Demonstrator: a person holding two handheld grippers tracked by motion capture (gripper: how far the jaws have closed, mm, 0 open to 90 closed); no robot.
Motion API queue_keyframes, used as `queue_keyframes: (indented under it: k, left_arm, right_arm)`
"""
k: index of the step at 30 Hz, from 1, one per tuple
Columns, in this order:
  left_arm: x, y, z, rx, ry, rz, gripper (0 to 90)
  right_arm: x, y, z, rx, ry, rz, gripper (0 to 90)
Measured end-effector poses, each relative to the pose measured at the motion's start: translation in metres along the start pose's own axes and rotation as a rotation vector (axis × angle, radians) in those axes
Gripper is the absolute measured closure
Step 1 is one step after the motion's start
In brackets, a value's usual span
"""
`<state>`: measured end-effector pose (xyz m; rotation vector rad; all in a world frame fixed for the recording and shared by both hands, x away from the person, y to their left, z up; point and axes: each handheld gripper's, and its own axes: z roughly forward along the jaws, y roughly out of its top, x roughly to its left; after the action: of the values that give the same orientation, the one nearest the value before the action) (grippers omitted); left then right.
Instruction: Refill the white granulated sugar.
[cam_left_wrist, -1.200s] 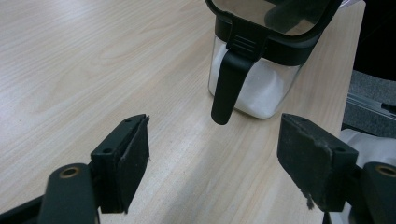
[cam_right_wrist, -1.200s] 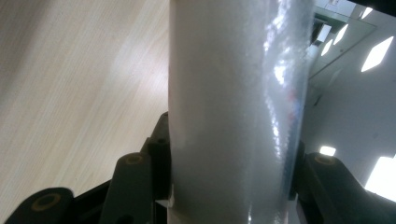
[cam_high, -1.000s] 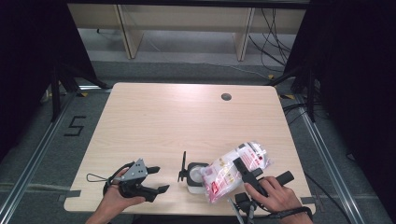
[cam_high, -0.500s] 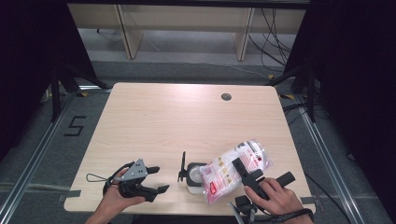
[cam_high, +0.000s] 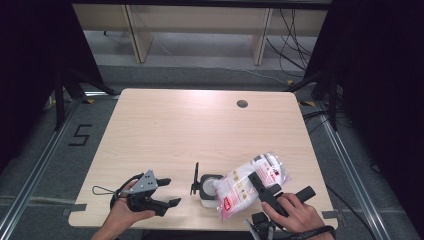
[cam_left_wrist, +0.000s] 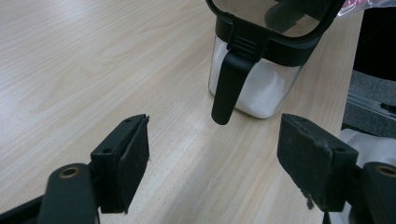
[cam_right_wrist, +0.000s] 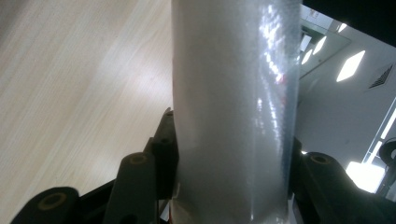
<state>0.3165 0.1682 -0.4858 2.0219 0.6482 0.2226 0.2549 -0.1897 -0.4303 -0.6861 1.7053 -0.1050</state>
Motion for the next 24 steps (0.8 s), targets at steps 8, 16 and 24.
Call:
queue_keyframes:
  k: [8, 16, 24]
  left_arm:
    - [0.0001, 0.0002, -0.0002, -0.002, 0.001, -0.001, 25.0]
    - [0.0006, 0.0007, -0.0014, -0.003, 0.009, 0.002, 25.0]
    - [-0.0001, 0.0005, -0.001, -0.008, 0.005, -0.003, 25.0]
  right_arm:
    - [0.0047, -0.0022, 0.0004, -0.005, -0.01, 0.075, 58.3]
    - [0.0053, -0.0048, 0.0033, -0.042, -0.001, 0.086, 59.0]
    - [0.0059, -0.0058, 0.0025, -0.044, -0.001, 0.101, 59.5]
